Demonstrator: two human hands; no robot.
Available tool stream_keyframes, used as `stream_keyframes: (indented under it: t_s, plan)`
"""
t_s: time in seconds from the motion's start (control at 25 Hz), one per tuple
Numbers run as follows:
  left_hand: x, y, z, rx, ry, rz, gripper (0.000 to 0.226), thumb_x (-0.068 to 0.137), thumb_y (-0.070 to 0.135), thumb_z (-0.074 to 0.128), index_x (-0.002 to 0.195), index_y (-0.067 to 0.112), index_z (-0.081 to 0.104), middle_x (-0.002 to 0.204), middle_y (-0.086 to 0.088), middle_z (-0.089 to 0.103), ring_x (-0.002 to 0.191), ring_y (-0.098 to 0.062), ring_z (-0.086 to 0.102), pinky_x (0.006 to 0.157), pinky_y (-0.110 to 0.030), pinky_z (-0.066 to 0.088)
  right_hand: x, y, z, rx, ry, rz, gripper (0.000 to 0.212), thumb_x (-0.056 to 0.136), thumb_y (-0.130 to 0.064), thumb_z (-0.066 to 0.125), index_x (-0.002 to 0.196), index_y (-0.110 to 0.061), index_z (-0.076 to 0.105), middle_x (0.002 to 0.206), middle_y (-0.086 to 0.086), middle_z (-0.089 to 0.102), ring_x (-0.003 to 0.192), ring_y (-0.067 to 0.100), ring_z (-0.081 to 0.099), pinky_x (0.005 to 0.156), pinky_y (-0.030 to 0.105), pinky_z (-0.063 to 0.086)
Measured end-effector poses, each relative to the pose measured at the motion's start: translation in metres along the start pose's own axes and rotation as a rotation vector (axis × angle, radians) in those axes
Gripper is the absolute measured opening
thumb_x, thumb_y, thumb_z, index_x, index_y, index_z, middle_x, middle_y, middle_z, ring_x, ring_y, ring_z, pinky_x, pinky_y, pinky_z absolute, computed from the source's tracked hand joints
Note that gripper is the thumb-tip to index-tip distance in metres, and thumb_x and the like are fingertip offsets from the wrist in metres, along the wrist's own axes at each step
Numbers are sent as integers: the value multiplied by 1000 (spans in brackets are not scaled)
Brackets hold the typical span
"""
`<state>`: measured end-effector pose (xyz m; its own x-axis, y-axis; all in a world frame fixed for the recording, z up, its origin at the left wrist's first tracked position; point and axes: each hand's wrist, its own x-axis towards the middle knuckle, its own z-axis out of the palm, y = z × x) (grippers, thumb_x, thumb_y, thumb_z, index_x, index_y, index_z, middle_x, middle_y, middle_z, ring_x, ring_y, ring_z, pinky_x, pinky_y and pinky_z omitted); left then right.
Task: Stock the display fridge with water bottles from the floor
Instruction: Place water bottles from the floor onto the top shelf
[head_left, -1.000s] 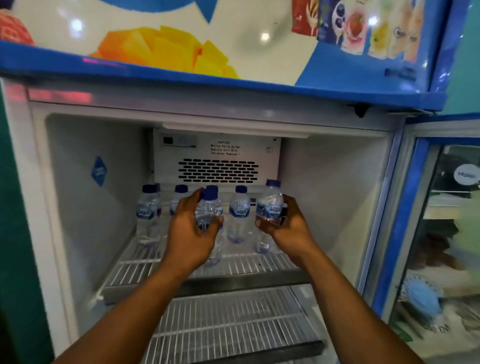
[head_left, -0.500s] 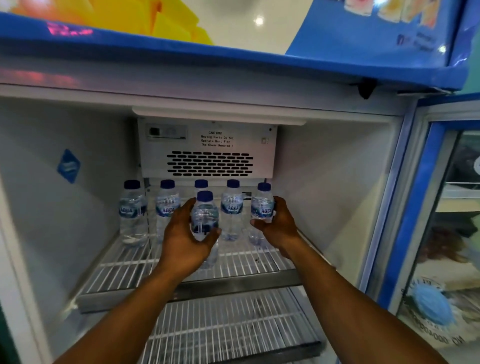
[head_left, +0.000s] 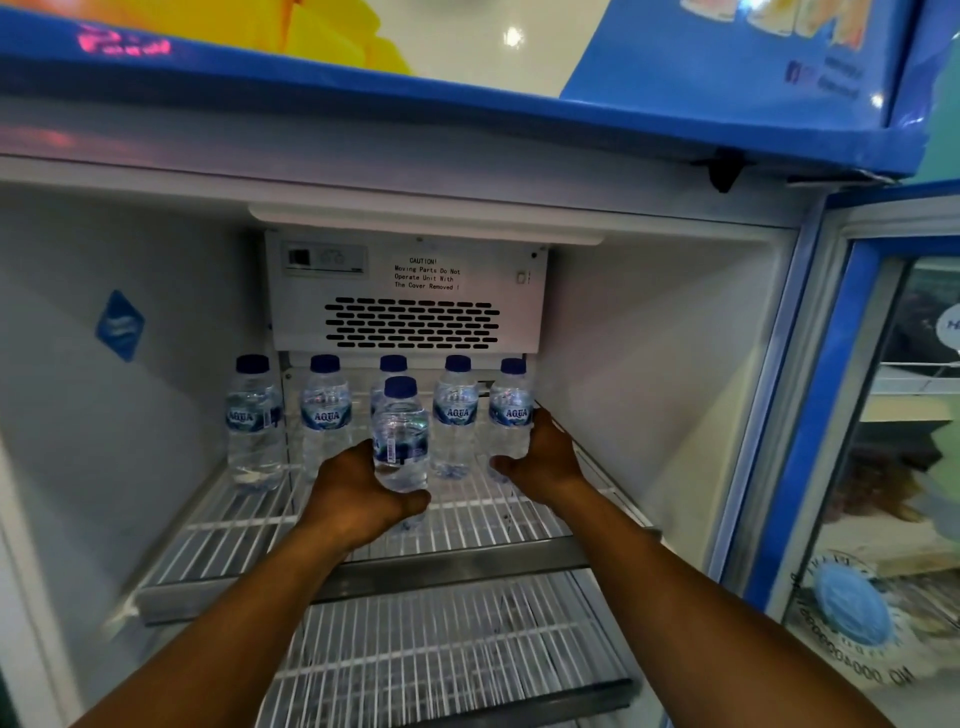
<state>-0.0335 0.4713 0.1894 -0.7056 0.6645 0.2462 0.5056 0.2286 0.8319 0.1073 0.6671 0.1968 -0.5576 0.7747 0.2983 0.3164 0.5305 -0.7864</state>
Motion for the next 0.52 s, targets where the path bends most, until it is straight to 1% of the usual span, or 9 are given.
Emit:
stream_keyframes:
  t_s: [0.16,0.24,0.36,0.52]
  plan:
    - [-1,0,1,4,3,14,59,61,31,91,110,32,59,103,10,66,94,-11,63,80,-24,47,3,3,7,-14,2,-14,74,78,-20,83,138,-16,41,136,6,57,122,25,56,89,24,42]
    - [-1,-1,1,6,4,19,60,61,32,91,111,32,59,104,10,66,95,-11,64,81,-25,48,4,4,8,-17,4,-27,74,78,-19,82,139,-15,40,137,7,56,123,26,56,91,25,42]
    - [-2,-1,1,4,5,25,59,61,31,91,109,33,58,104,10,66,96,-12,63,84,-27,49,6,7,10,-28,-6,-34,74,81,-18,80,141,-15,37,139,8,53,126,27,53,98,30,42]
    - [-2,0,1,7,11,25,57,62,30,91,107,33,56,102,9,65,93,-13,63,84,-27,48,10,11,15,-40,-32,-38,80,83,-18,77,147,-15,30,145,9,46,131,27,47,106,32,38]
